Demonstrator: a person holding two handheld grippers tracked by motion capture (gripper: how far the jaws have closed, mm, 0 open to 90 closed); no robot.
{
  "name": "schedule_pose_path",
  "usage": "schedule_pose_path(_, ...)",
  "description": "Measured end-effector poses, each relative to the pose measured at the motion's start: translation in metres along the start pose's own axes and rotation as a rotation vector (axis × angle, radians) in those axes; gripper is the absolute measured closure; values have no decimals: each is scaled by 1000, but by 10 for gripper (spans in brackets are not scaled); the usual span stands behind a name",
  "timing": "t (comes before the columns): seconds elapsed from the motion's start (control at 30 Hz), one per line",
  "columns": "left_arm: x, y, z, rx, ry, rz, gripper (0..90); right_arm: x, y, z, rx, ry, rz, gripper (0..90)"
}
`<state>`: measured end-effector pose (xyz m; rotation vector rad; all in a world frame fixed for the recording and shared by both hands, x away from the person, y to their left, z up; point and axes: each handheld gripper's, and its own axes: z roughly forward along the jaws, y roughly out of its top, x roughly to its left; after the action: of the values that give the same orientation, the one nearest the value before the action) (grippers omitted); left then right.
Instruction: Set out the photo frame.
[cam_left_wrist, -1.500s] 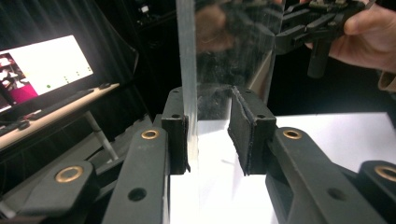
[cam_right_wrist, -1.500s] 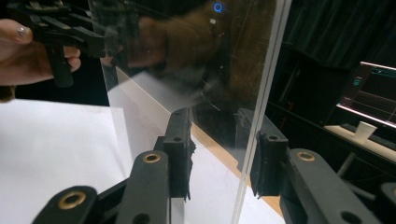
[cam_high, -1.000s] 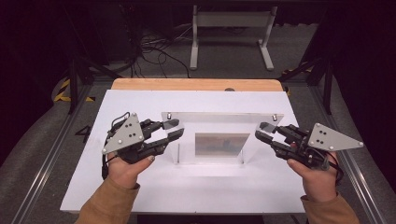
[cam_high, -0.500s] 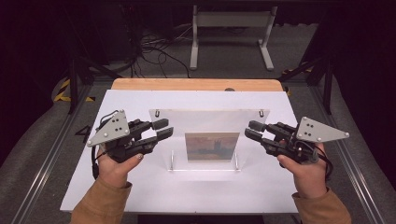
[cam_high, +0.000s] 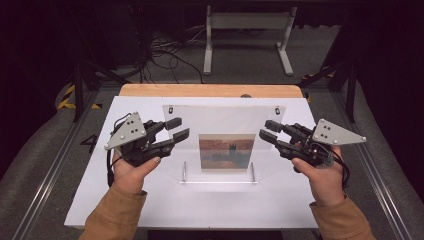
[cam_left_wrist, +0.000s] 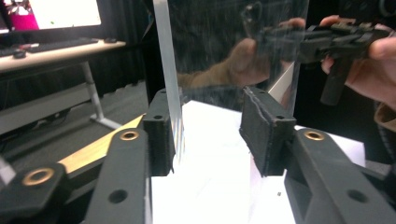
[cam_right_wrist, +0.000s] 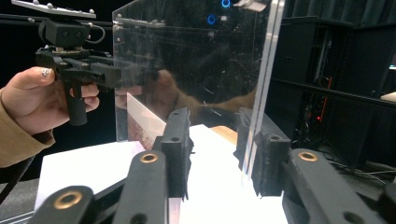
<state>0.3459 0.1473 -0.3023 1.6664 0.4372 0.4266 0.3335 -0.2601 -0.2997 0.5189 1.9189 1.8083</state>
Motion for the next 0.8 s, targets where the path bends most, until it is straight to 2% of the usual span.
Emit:
schedule_pose_path(0.07, 2, -3, 3, 5, 10, -14, 529, -1, -1, 2, 5, -8, 8, 554)
schedule_pose_path(0.17, 5, -6, 7, 7, 18, -45, 454, -6, -5, 5, 41, -56, 15, 426)
schedule_pose_path(0.5, 10, -11, 15, 33, 33, -67, 372, -15, -15, 8, 74, -119, 43, 279)
schedule_pose_path(0.73, 14, -21, 9, 64, 74, -100, 216, -15, -16, -1, 81, -140, 40, 229)
schedule_pose_path(0.8, 13, -23, 4, 83, 80, -96, 193, -14, -16, -6, 87, -147, 33, 225)
